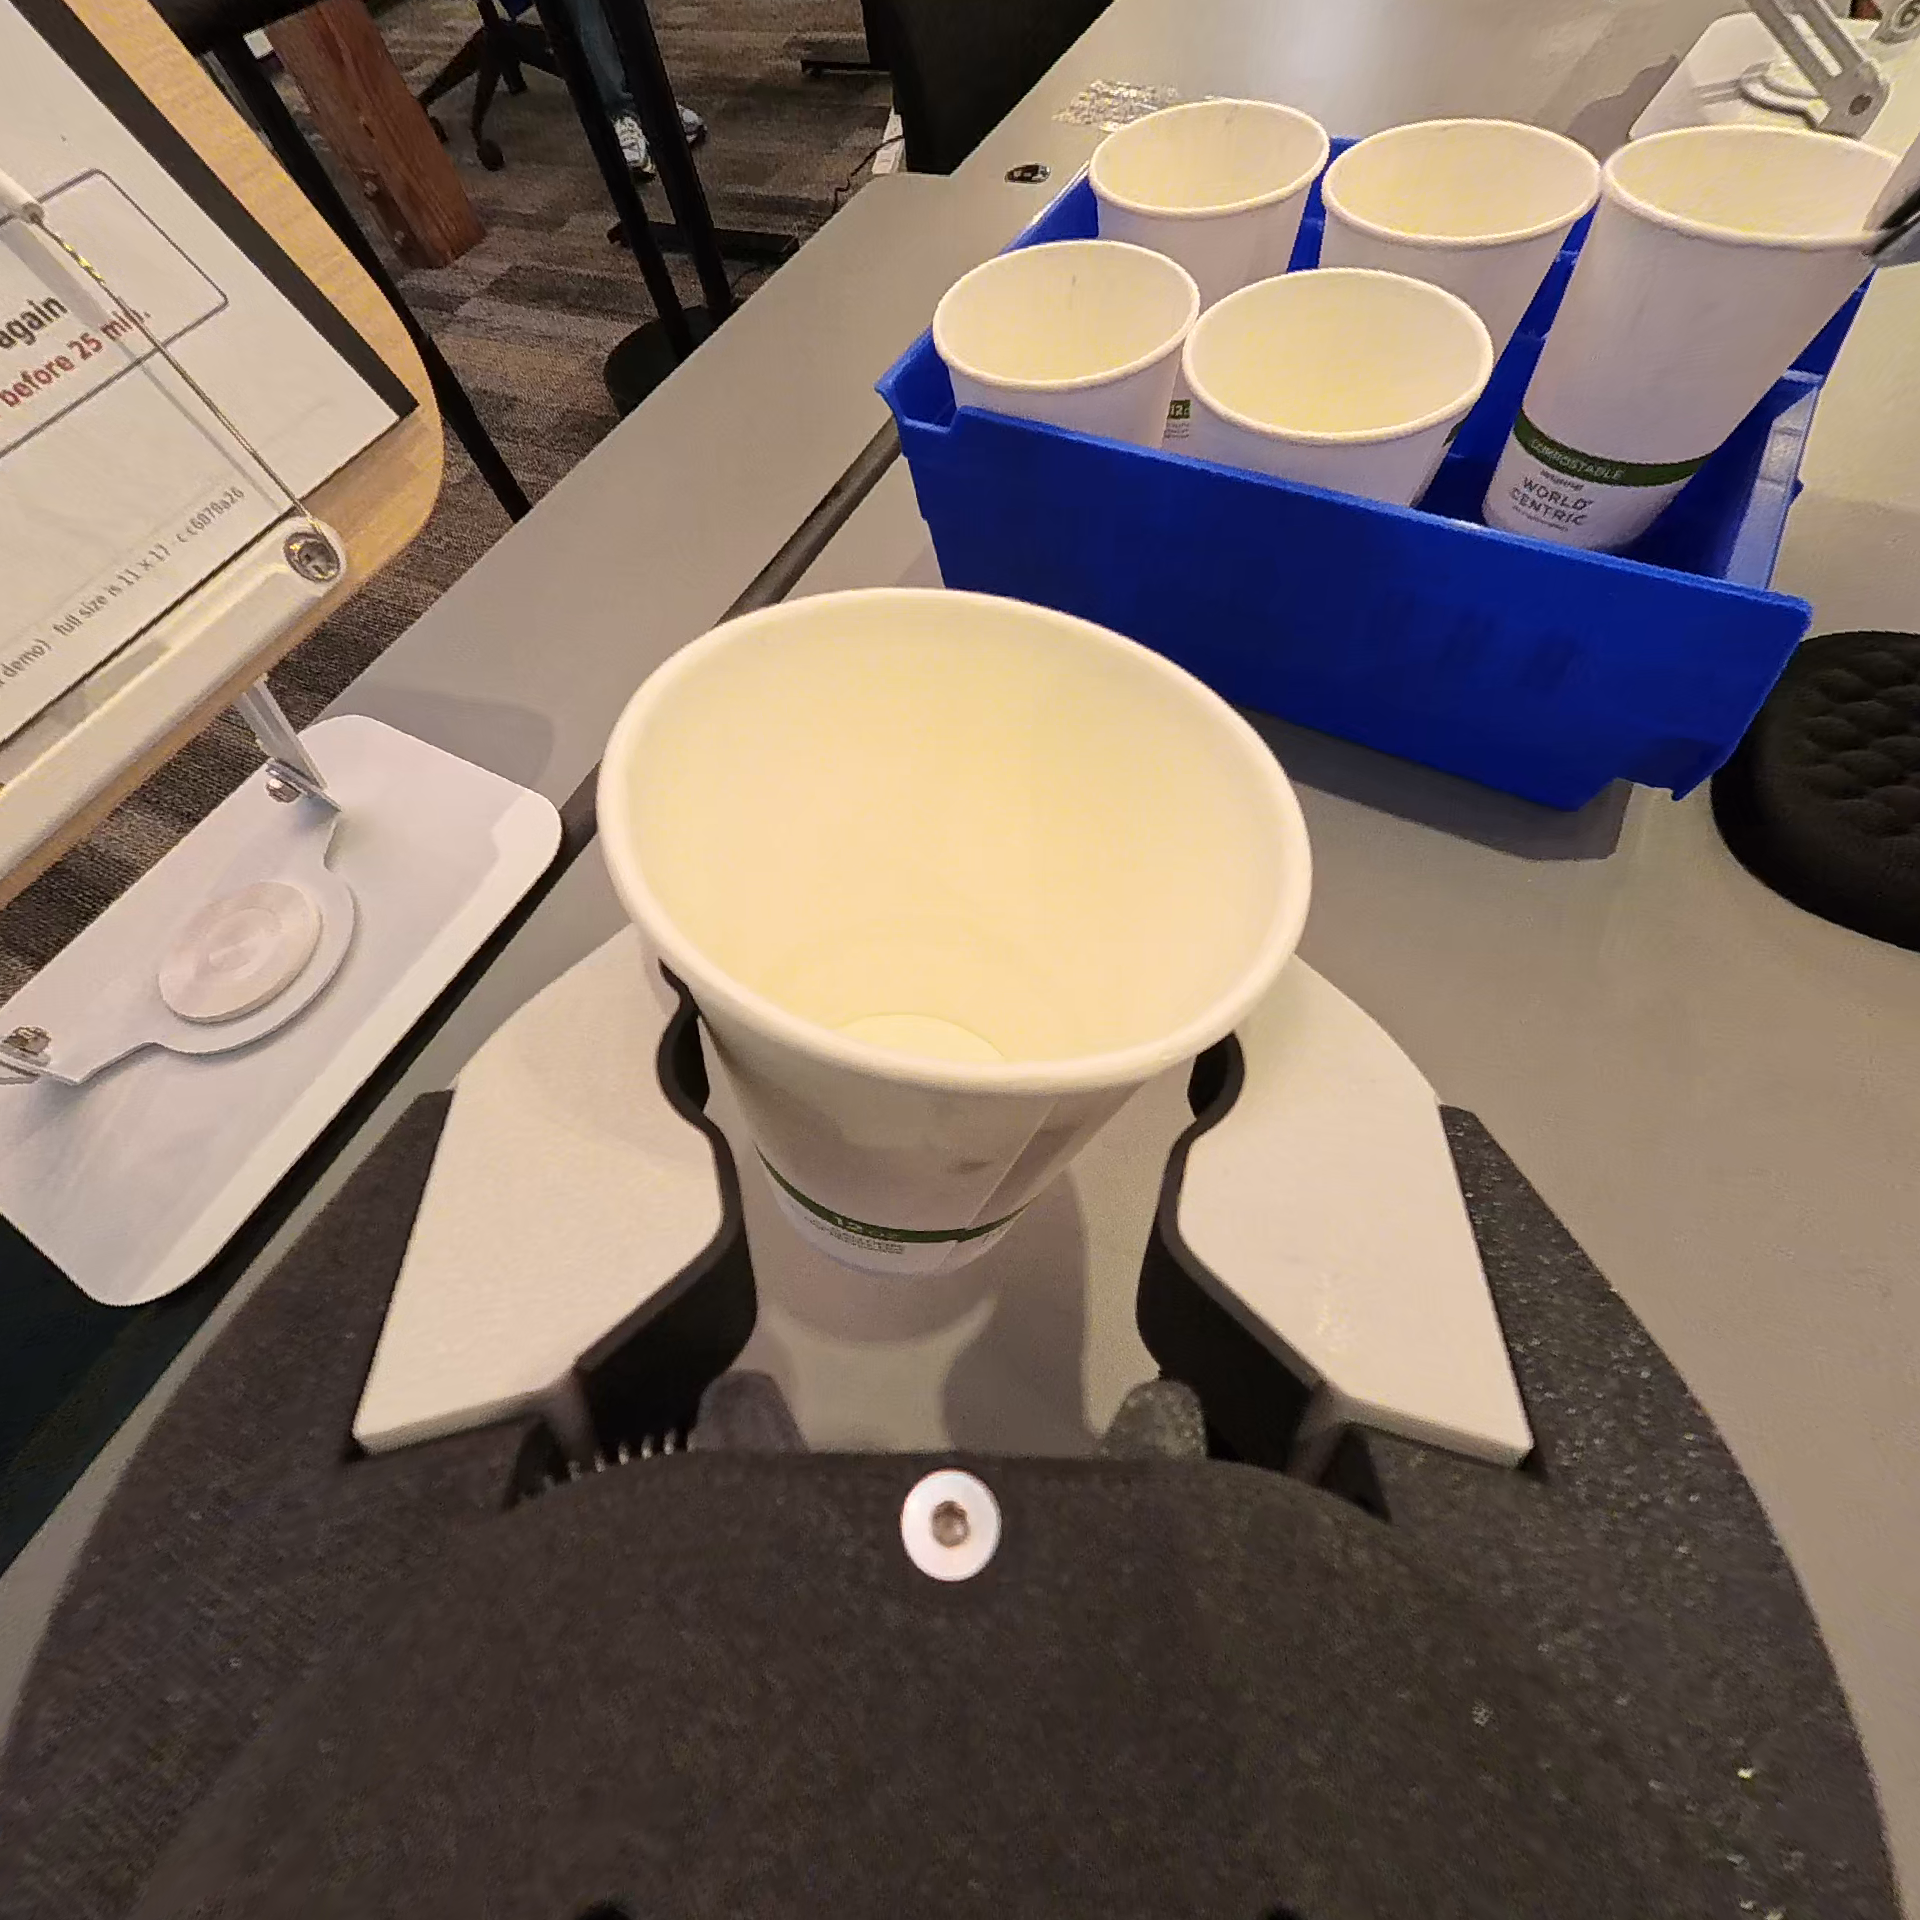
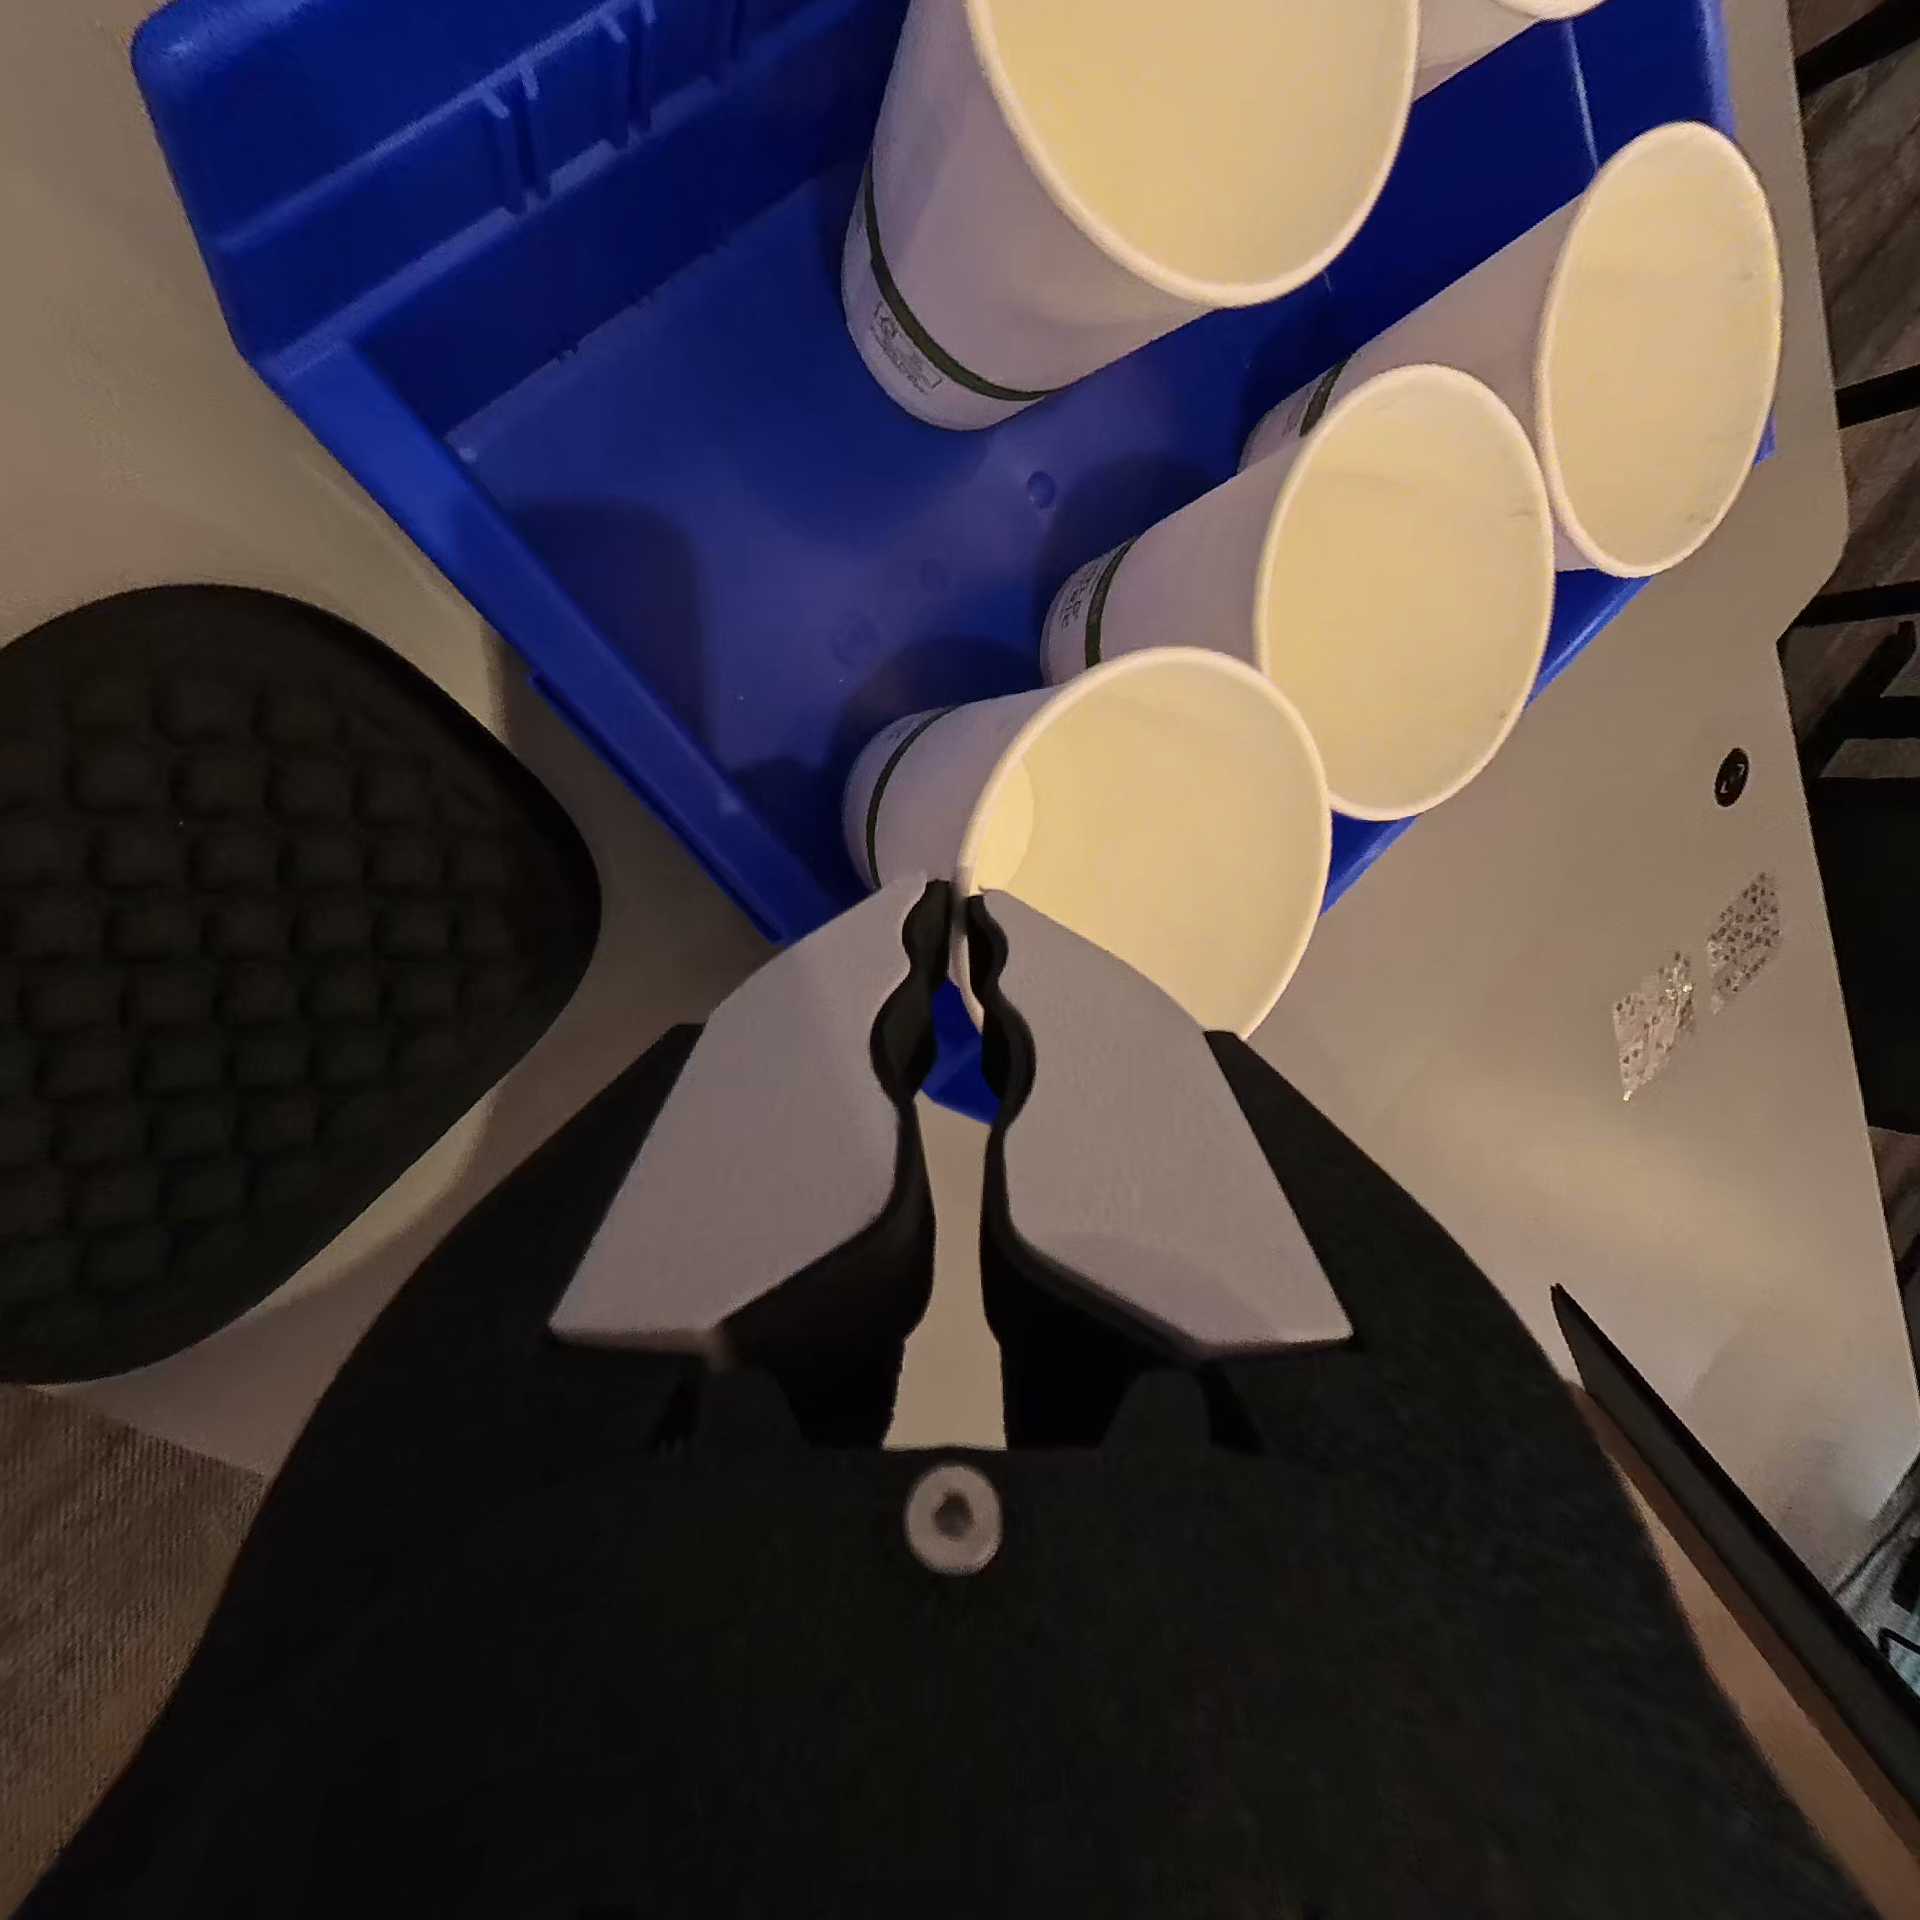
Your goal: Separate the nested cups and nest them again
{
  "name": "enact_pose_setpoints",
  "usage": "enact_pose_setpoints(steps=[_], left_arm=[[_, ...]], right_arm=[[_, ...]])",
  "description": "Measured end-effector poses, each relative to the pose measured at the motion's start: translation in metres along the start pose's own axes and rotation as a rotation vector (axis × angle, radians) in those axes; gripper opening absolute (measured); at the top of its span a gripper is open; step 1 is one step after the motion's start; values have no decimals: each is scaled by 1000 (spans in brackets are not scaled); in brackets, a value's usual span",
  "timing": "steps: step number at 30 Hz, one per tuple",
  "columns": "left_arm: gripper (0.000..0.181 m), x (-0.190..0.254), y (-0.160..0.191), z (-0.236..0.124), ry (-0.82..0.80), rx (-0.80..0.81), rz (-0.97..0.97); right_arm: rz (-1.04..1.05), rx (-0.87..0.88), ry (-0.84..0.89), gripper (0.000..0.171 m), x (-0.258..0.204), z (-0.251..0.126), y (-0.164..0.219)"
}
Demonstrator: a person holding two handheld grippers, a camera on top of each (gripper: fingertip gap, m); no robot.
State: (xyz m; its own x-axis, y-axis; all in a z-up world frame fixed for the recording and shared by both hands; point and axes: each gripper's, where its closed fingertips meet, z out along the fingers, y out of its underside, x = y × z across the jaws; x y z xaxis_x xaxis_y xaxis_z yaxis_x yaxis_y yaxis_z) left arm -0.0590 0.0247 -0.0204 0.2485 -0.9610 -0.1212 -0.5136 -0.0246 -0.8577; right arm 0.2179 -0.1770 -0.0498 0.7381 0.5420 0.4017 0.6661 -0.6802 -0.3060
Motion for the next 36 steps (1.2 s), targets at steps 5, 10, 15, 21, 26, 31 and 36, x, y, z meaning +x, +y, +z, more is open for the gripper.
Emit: enact_pose_setpoints(steps=[5, 10, 15, 21, 26, 31, 36], left_arm=[[92, 1, -1, -1, 1, 1, 4], [92, 2, -2, -2, 3, 4, 7], [93, 4, -2, -2, 3, 1, 12], [93, 5, -4, -3, 6, 6, 15], [93, 13, -7, -2, 33, 10, 18], [93, 37, -13, -4, 140, 23, 21], [93, 63, -16, -10, 271, 24, 30]], right_arm=[[-19, -34, -7, 3, -4, -1, 1], [-7, -58, -25, 3, -7, -1, 4], [12, -62, -46, 3, -6, 1, 2], [19, -72, -21, 21, -2, -2, -1], [-47, 140, 34, 21, -5, -39, -69], [-334, 399, -79, 17, -70, -71, -182], [-567, 465, -82, 18, -108, -62, -242]])
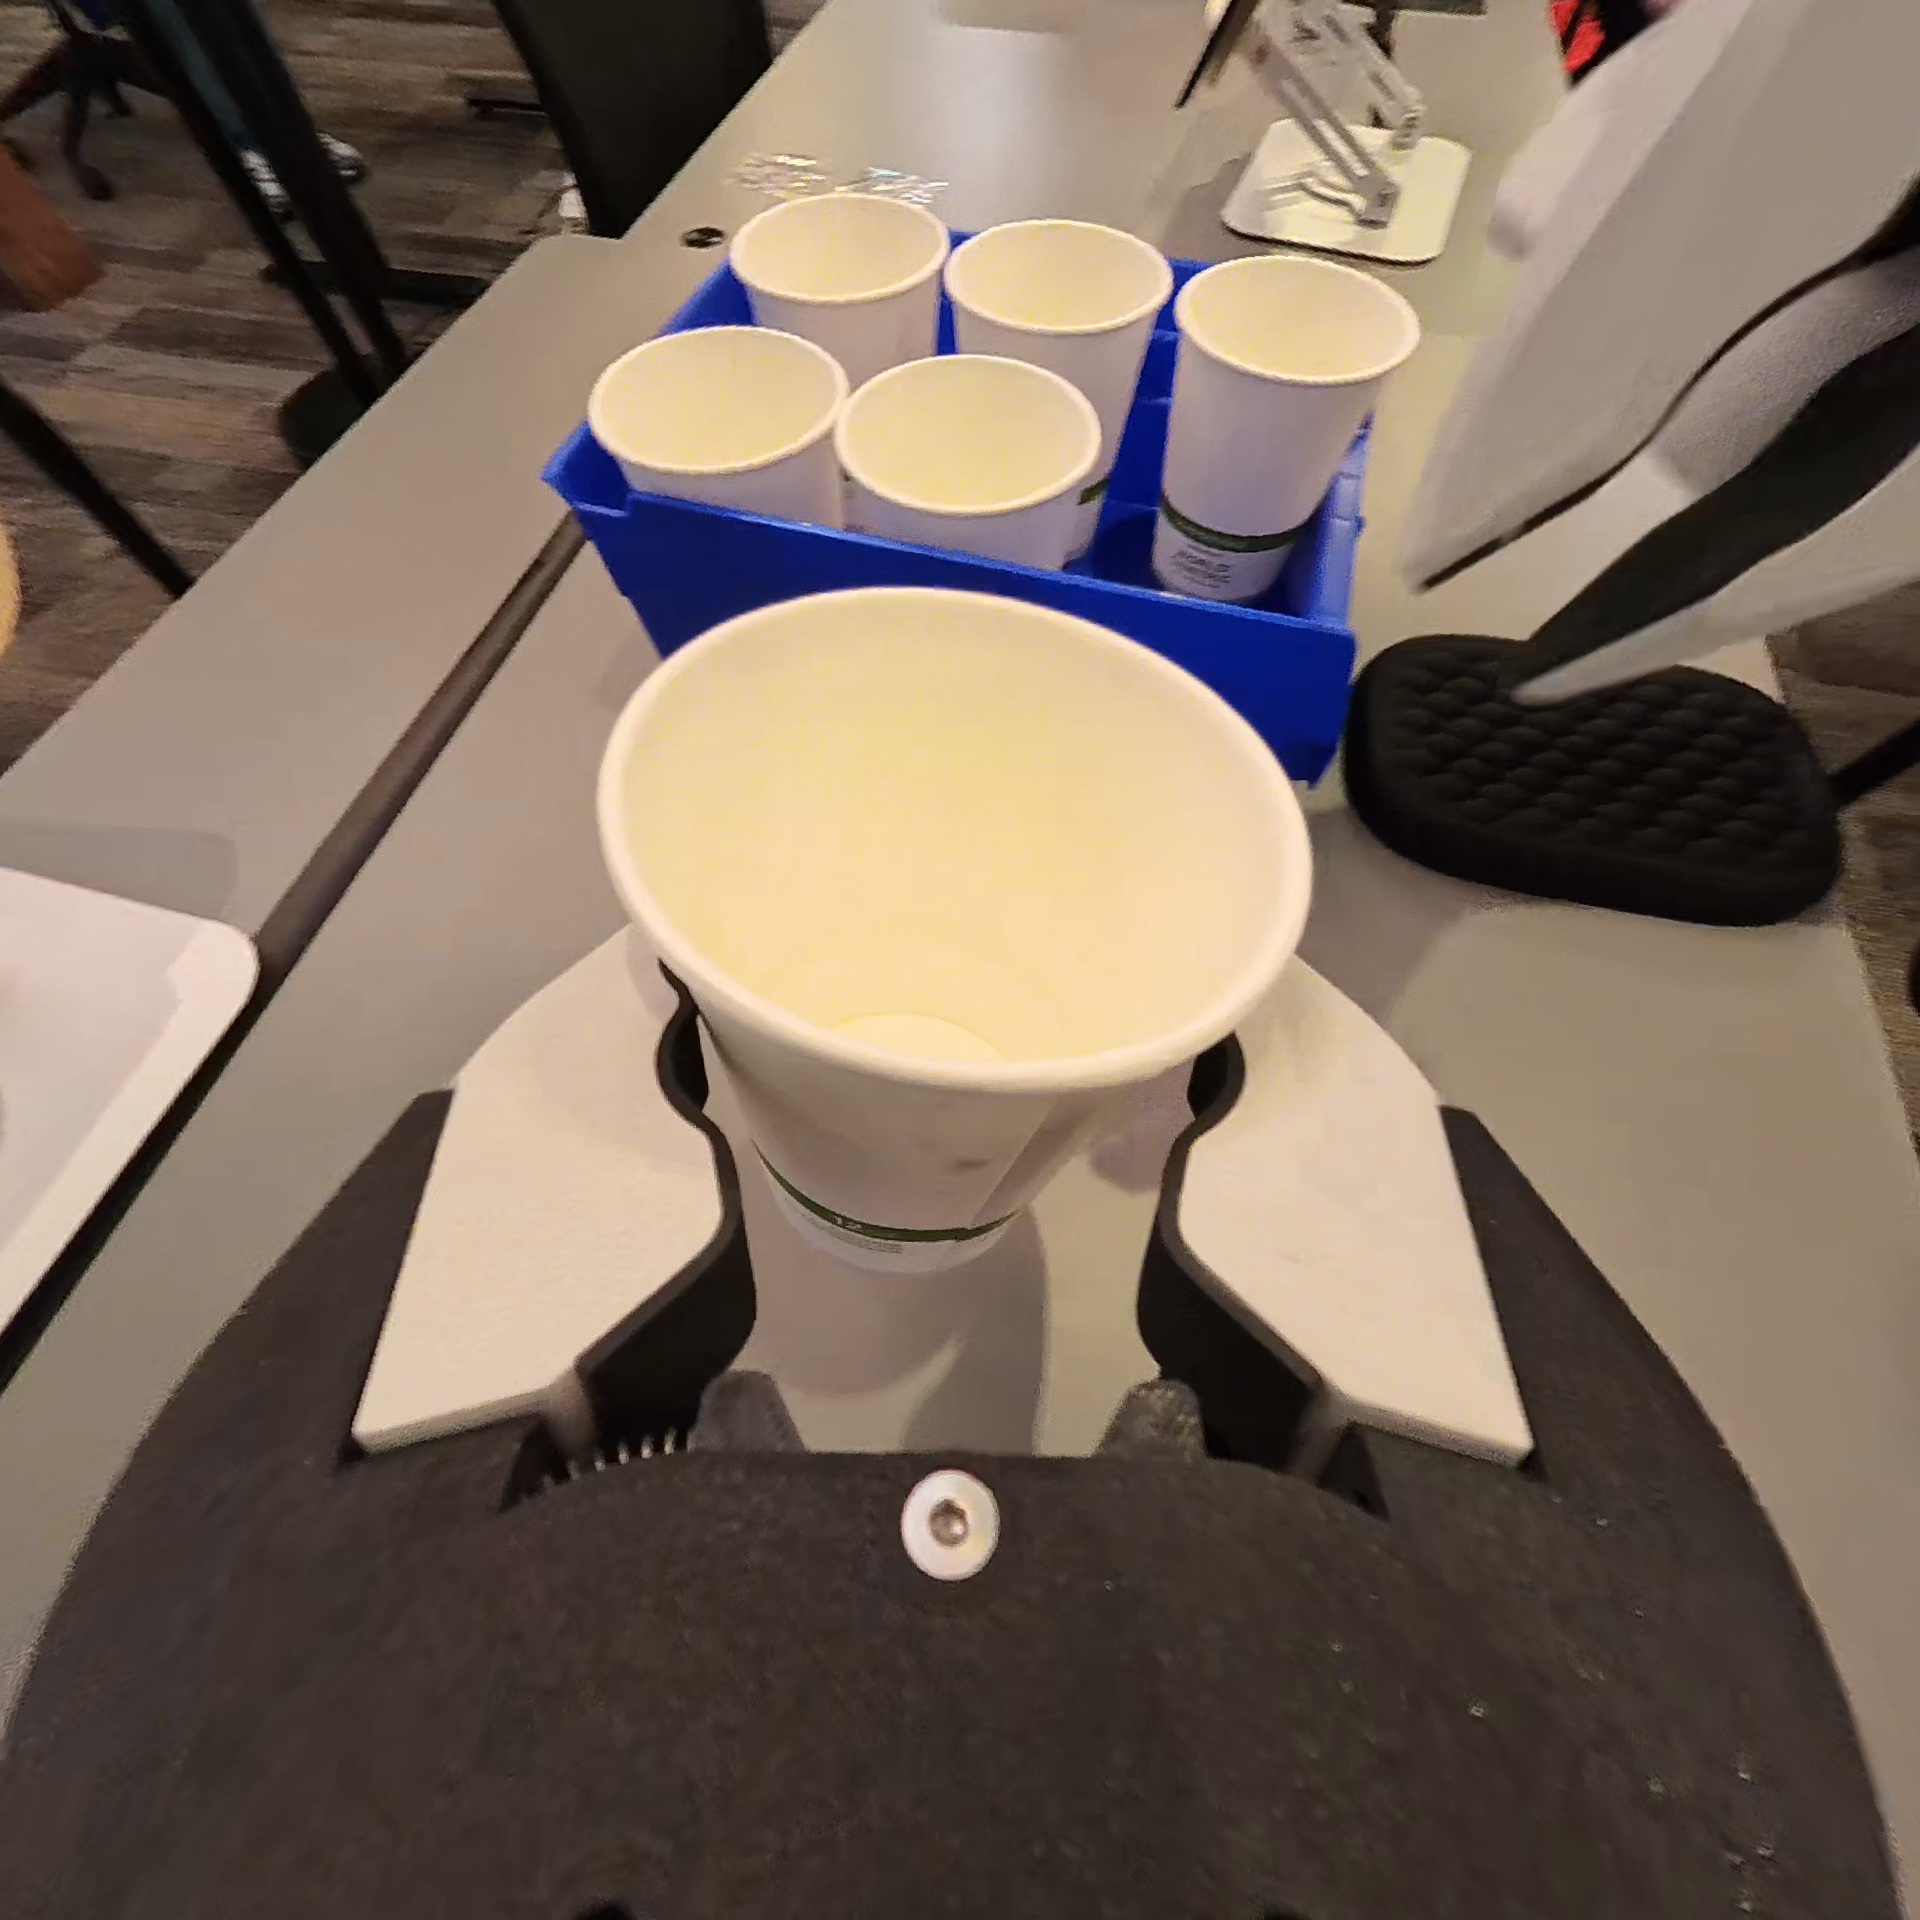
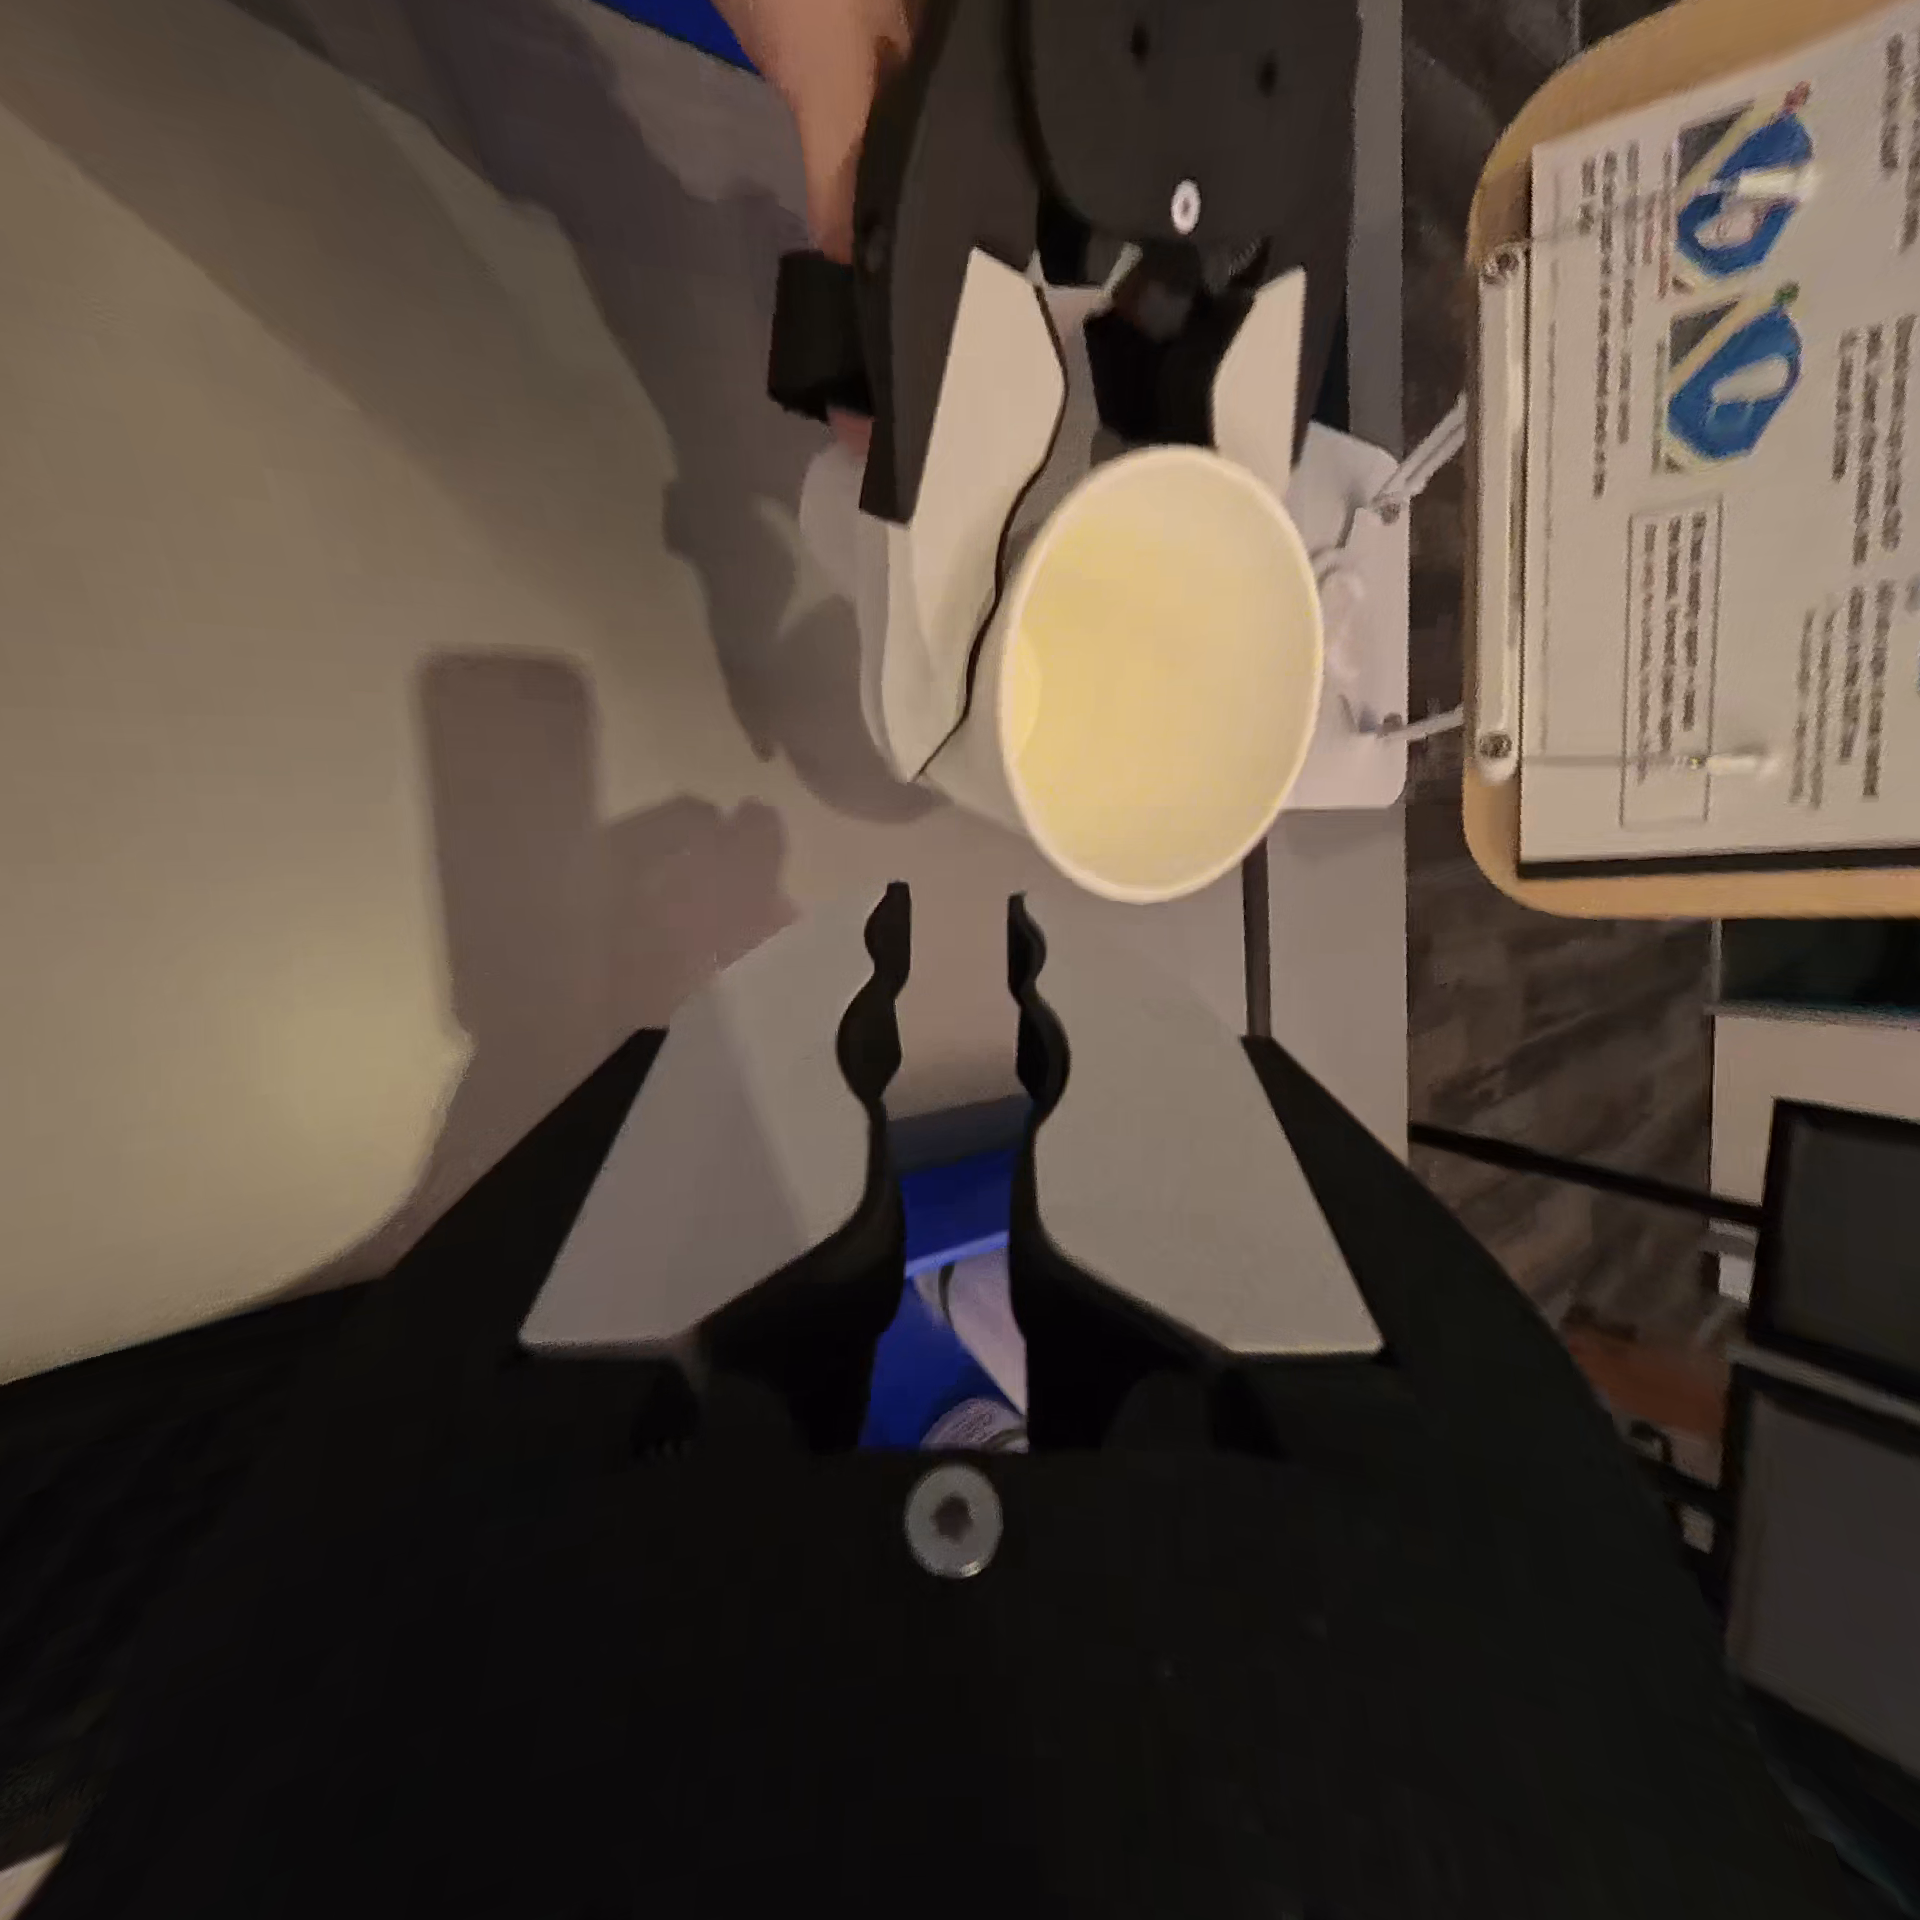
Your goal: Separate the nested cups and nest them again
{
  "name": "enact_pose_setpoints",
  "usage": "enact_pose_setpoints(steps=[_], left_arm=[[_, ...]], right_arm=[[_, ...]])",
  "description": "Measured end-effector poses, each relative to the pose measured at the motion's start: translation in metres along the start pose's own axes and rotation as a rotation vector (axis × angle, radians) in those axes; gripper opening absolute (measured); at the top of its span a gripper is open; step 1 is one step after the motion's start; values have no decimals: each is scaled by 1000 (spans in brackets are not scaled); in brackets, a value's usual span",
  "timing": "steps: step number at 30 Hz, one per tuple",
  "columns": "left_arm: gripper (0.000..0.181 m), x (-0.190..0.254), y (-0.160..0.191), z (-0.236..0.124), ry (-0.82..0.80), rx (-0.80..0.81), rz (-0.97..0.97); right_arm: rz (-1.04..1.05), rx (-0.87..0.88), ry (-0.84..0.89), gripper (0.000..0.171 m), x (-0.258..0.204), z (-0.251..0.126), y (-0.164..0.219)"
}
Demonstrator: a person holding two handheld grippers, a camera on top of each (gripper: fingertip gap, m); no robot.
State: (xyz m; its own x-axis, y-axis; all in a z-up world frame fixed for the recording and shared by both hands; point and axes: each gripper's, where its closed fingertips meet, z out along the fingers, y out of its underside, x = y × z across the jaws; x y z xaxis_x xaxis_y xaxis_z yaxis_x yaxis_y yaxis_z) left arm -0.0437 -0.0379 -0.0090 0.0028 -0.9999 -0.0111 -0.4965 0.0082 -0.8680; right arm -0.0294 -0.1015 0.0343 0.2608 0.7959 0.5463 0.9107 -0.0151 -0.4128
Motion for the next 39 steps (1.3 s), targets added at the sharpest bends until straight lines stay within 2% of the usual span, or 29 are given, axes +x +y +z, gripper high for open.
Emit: enact_pose_setpoints(steps=[8, 14, 19, 23, 27, 33, 39], left_arm=[[93, 26, 8, 3, 108, -70, 86], [93, 41, 6, 2, 187, -54, 101], [93, 52, -10, -7, 287, 51, 46], [89, 54, -35, -31, 375, 203, -41], [89, 35, -41, -52, 307, 249, -38], [89, 18, -35, -63, 218, 221, -17], [87, 20, -32, -58, 214, 195, -1]], right_arm=[[-77, -1, -121, 18, -10, 26, -10], [-90, -42, -208, 3, -31, 29, -4], [-41, -8, -224, 3, -35, 19, -9], [-6, 21, -171, 3, -26, -3, -6], [81, -33, -59, 3, -3, -37, 25], [296, -208, 20, 3, 17, -89, 105], [367, -342, -20, 3, -2, -91, 151]])
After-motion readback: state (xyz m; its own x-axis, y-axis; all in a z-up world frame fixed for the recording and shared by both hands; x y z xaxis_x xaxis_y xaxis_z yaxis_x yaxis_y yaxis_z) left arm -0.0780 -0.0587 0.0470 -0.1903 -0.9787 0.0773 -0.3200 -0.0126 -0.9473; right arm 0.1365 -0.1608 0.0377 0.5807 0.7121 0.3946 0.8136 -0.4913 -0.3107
